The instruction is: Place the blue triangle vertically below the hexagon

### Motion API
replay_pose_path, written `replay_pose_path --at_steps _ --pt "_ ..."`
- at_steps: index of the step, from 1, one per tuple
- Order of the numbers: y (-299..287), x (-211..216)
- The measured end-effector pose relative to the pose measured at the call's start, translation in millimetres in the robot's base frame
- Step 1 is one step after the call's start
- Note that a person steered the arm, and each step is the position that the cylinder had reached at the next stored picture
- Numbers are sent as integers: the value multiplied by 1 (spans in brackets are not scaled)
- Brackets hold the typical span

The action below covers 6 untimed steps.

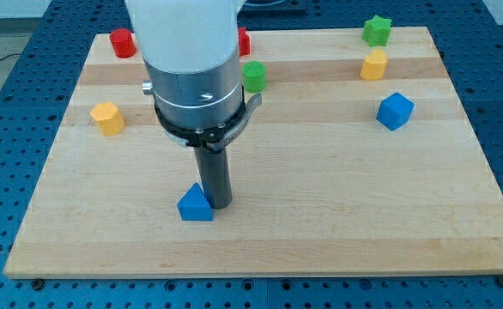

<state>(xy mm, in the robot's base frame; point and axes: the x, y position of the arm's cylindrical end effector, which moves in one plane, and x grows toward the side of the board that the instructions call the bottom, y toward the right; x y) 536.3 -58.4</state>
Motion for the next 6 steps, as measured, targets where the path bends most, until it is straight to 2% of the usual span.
replay_pose_path --at_steps 3,5,6 --pt "-11 7" --pt "-86 7" --pt "-92 5"
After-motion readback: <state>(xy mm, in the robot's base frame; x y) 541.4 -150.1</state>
